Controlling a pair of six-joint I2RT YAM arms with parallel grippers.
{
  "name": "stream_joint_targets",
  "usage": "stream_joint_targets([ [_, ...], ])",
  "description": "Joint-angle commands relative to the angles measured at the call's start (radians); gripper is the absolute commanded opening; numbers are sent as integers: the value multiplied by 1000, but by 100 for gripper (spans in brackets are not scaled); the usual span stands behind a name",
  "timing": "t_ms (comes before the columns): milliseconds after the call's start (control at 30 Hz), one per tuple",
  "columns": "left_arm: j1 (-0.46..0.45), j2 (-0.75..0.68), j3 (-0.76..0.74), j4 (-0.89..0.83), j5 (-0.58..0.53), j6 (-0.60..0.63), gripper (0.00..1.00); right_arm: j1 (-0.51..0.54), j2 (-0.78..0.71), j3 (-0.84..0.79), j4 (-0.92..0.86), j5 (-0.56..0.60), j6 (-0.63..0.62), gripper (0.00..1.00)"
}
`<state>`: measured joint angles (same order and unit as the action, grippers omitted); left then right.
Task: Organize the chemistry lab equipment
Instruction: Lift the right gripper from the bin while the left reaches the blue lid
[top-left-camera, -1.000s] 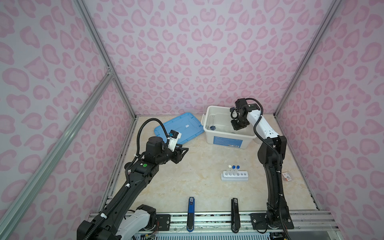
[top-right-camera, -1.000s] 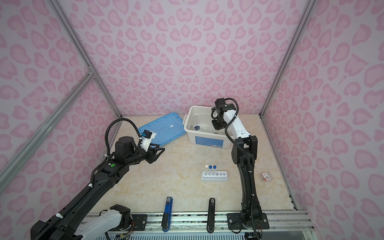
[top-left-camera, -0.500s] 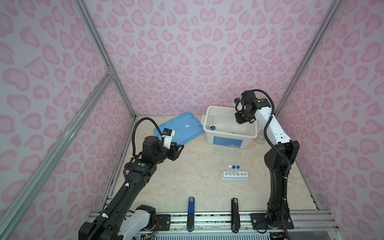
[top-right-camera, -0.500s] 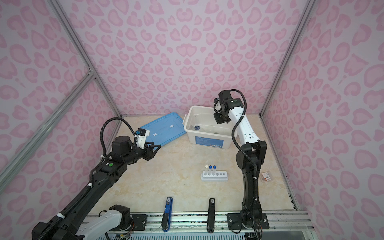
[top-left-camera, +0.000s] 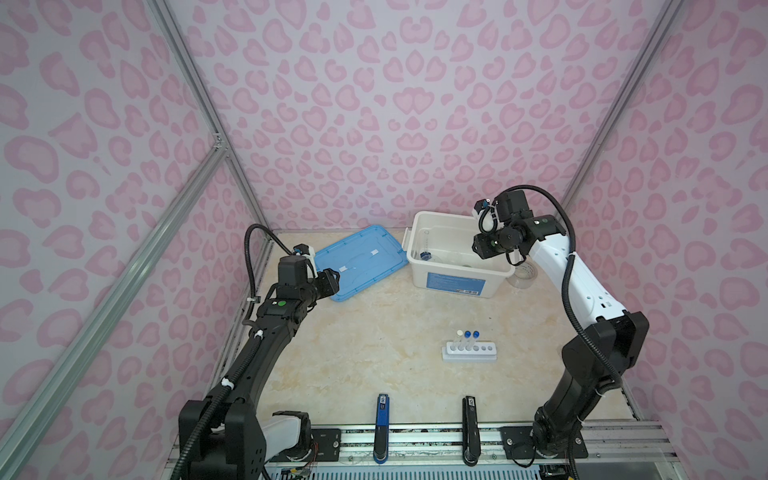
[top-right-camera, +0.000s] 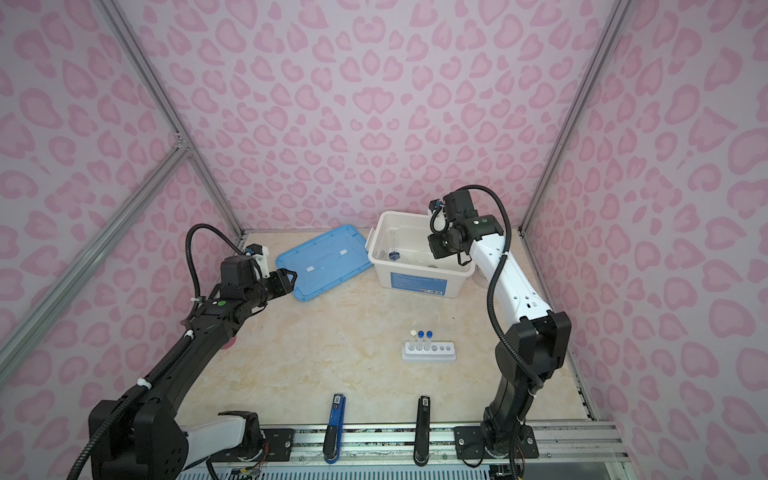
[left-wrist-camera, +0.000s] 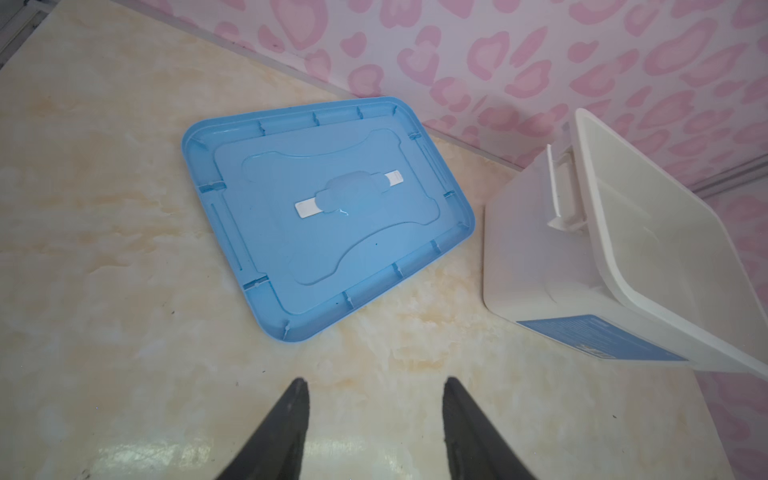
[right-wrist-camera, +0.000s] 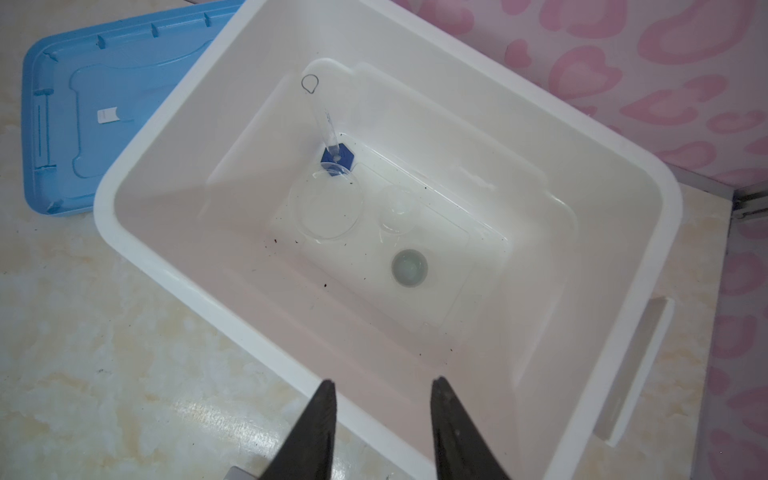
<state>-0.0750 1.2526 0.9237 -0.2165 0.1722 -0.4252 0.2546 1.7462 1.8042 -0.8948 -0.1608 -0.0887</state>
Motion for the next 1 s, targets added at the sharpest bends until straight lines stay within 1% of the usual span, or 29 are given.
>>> stream_joint_targets([
  [0,22,59,53,-73,-111,-71,54,2,-50,-81,127,-14,31,39],
  [100,52,146,127,-123,-131,-80,51,9,-78,-122,145,-33,39,39],
  [267,101,316,242,-181,-117,-126,46,23,-94,-162,171,-60,46,38],
  [433,117,461,334,-234,-158,-152,43,37,-92,-175,189,-80,52,37],
  [667,145,619,460,-279,-171,-150,39,67,-85,-174,199,-105,58,35],
  [800,184,695,506,-281,-118,-149,38,95,-87,-171,205,-114,57,34],
  [967,189,761,548,-293,-78,-141,37,138,-83,-153,211,-120,55,34],
])
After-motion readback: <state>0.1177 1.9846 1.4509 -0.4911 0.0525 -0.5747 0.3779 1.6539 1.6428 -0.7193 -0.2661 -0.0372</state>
